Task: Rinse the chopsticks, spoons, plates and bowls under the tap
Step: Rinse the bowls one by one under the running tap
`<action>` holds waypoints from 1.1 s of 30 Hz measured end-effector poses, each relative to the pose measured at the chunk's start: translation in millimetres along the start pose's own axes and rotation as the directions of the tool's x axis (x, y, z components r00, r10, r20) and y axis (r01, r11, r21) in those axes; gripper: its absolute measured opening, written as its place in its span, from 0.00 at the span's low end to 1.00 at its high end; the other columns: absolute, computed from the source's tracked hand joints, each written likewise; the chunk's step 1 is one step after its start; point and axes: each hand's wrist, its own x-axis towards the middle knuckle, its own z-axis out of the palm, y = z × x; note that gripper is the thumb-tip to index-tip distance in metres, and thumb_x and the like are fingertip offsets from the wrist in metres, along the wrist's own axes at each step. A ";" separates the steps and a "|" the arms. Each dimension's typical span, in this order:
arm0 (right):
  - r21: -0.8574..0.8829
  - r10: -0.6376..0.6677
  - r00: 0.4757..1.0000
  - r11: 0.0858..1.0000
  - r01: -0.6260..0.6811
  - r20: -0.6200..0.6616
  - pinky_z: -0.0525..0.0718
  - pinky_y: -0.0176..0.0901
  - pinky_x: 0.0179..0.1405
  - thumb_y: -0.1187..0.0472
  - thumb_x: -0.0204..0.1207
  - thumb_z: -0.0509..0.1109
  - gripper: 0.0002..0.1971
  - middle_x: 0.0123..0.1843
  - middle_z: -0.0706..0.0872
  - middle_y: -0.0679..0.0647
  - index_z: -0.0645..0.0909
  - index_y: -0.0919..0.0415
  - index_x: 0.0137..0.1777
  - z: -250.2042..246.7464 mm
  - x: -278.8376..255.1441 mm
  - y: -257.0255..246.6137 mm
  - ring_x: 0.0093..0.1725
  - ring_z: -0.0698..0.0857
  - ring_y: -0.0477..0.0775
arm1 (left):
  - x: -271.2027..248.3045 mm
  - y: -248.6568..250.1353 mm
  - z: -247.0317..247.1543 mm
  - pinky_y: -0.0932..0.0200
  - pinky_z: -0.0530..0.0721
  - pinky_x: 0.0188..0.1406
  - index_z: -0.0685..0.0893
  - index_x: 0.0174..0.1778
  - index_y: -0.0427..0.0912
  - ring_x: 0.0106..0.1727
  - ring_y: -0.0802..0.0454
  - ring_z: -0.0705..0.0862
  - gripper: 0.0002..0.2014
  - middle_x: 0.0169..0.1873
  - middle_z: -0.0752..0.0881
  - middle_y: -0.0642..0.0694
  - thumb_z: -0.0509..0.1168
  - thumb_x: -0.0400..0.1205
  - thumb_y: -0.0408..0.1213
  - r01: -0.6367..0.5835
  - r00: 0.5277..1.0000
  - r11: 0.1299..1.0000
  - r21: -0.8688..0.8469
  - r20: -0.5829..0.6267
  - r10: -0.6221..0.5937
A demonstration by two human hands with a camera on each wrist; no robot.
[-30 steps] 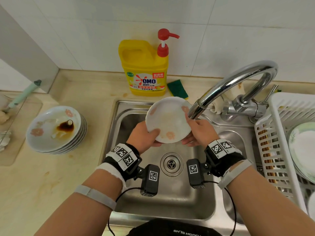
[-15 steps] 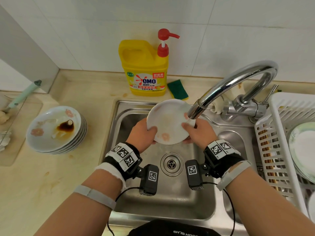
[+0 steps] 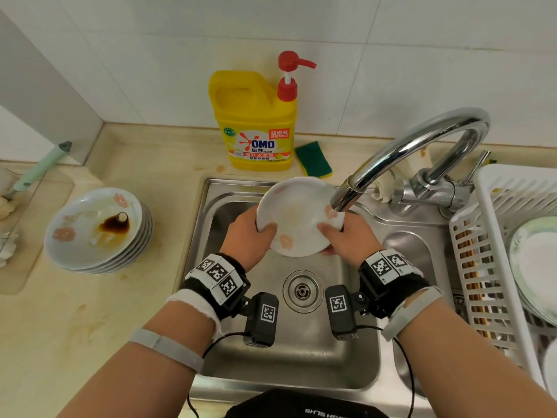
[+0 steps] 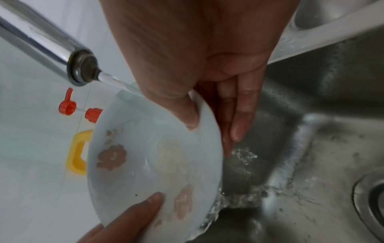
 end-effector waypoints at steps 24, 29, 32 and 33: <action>0.071 0.126 0.989 0.990 -0.121 -0.072 0.94 0.57 0.39 0.39 0.81 0.70 0.26 0.33 0.92 0.61 0.87 0.65 0.41 -5.9 2.1 -12.6 0.34 0.94 0.61 | -8.0 15.1 0.7 0.41 0.94 0.45 0.81 0.64 0.41 0.52 0.40 0.92 0.12 0.57 0.87 0.43 0.68 0.86 0.32 0.161 0.967 0.951 -0.265 0.233 -0.100; 0.009 0.010 0.998 1.000 -0.009 -0.067 0.94 0.52 0.40 0.52 0.86 0.69 0.13 0.41 0.93 0.55 0.87 0.63 0.53 -0.2 -2.3 -6.0 0.38 0.94 0.55 | -1.9 16.4 0.0 0.48 0.94 0.40 0.81 0.68 0.36 0.48 0.41 0.93 0.15 0.59 0.87 0.40 0.67 0.85 0.34 0.128 0.979 0.970 -0.209 0.182 -0.090; 0.039 -0.036 0.999 0.999 0.036 -0.008 0.90 0.36 0.38 0.63 0.81 0.74 0.11 0.49 0.91 0.47 0.83 0.57 0.62 3.1 -5.3 -3.6 0.50 0.91 0.49 | 1.5 15.4 -1.0 0.47 0.94 0.41 0.82 0.68 0.35 0.50 0.40 0.92 0.16 0.58 0.88 0.39 0.68 0.85 0.35 0.107 0.986 0.980 -0.165 0.148 -0.083; 0.046 -0.031 0.999 0.998 0.031 -0.012 0.88 0.34 0.38 0.63 0.79 0.75 0.12 0.50 0.90 0.46 0.83 0.55 0.61 3.2 -5.7 -4.3 0.51 0.91 0.48 | 2.1 15.1 -1.2 0.46 0.94 0.42 0.82 0.68 0.35 0.51 0.41 0.92 0.16 0.58 0.88 0.39 0.68 0.85 0.35 0.103 0.987 0.982 -0.156 0.141 -0.081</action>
